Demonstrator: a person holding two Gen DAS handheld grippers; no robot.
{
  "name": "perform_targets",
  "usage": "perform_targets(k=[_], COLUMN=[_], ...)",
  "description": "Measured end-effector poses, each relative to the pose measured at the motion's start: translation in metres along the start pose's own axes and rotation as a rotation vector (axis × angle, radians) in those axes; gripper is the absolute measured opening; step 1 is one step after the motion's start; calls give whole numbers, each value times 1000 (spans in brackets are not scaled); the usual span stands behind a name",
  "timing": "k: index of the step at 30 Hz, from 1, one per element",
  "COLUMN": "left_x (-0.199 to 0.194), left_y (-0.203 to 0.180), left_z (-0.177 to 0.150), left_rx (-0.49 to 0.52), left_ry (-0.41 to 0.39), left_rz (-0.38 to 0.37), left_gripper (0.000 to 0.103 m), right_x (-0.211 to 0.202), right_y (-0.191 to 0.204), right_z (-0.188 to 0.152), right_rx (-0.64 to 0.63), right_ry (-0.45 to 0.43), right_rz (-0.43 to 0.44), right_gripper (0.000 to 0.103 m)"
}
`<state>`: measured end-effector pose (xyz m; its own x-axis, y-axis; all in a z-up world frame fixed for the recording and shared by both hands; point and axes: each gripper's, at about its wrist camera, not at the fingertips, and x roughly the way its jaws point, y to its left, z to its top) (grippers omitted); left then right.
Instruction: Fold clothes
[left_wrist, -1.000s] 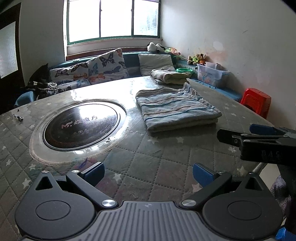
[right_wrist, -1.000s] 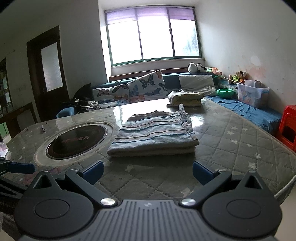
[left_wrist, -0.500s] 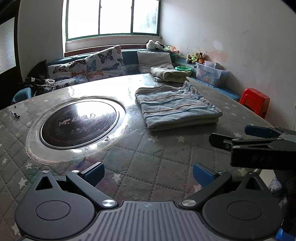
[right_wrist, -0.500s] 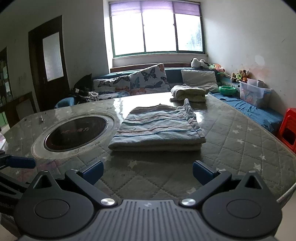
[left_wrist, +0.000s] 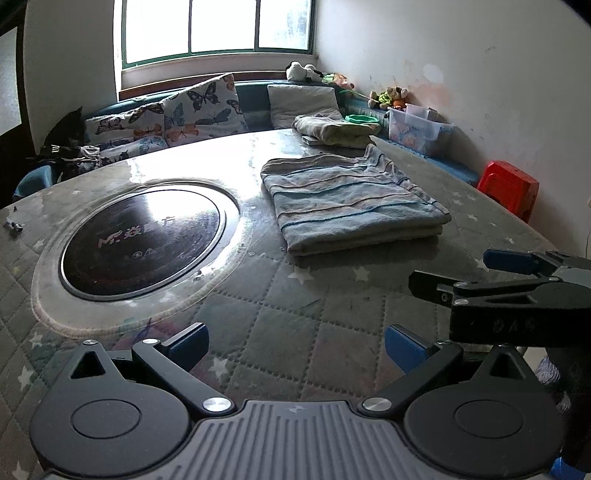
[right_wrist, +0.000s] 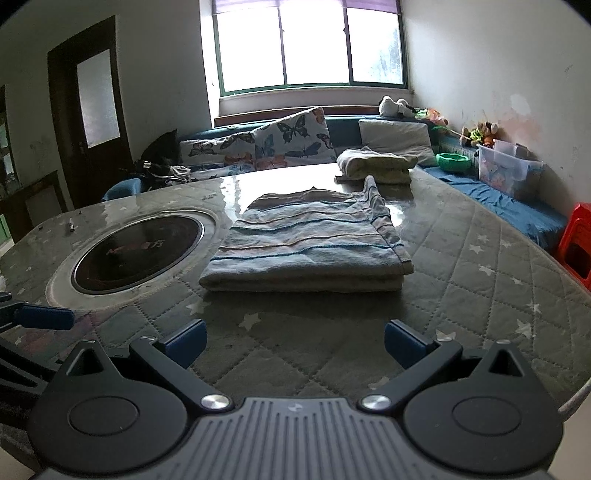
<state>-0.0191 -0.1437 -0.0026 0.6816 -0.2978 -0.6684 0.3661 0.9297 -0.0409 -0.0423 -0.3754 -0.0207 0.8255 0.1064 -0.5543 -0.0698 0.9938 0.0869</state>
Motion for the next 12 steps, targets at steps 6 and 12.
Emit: perform_targets(k=[6,12], left_x=[10,25], left_y=[-2,-3], left_z=[10,23], left_rx=[10,17], left_ry=[17,44], left_rz=[-10,-14], left_gripper=[103,103], right_x=[11,25], right_y=[-9,-18], right_z=[6,12], right_rx=[15,41], right_ry=[22,47], right_rz=[-10,-23], right_gripper=[103,103])
